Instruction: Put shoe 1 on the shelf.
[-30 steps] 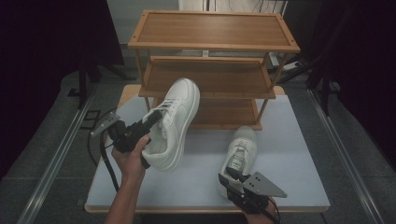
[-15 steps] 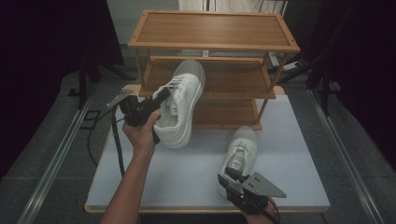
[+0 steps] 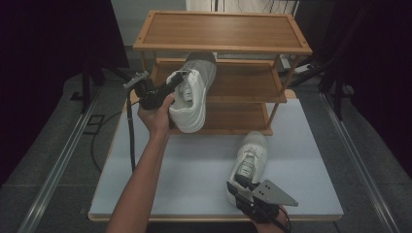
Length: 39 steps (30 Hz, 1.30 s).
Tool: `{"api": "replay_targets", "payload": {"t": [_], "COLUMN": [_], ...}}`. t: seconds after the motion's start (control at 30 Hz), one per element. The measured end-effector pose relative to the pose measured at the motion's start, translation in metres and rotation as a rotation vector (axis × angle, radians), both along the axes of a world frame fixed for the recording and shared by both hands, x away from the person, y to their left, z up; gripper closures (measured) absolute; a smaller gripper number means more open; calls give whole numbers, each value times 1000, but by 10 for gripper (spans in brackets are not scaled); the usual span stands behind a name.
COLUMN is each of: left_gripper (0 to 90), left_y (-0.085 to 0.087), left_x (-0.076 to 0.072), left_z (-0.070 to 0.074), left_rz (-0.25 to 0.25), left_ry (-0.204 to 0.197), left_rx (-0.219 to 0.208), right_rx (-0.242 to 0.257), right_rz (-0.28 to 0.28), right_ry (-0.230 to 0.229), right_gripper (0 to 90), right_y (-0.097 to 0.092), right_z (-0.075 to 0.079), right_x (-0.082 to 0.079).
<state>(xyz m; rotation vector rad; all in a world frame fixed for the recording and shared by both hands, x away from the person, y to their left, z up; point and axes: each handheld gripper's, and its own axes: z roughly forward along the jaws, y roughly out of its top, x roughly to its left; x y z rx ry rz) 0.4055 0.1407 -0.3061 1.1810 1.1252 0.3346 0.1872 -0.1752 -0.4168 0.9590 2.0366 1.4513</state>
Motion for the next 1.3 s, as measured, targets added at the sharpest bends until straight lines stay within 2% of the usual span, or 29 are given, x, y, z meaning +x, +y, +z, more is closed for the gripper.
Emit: {"api": "replay_targets", "payload": {"t": [0.27,0.57,0.8,0.83,0.97,1.13,1.23,1.3], "left_gripper": [814,814,813,812,812,812,809,808], "left_y": [-6,-13,-21,-24,-27,-30,-33,-33], "left_x": [19,35,48,55,64,73,76,76], "left_z": [6,11,12,12,11,5,1,0], "left_rz": [37,81,93,96,112,130,146,145], "left_ry": [10,16,20,22,31,54,40,44], "left_rx": [6,19,31,37,47,15,45,44], "right_rx": [5,9,16,16,15,17,17,18], "right_rz": [-8,-11,-15,-18,-20,-19,-21,-20], "right_ry": [-1,-5,-7,-6,-3,-6,-9,-10], "right_gripper": [635,635,635,635,635,635,635,635], "right_y": [-3,-4,-6,-7,-7,-8,-8,-8], "right_z": [1,2,3,3,2,3,4,4], "right_x": [0,-1,0,0,1,0,-1,-1]}}
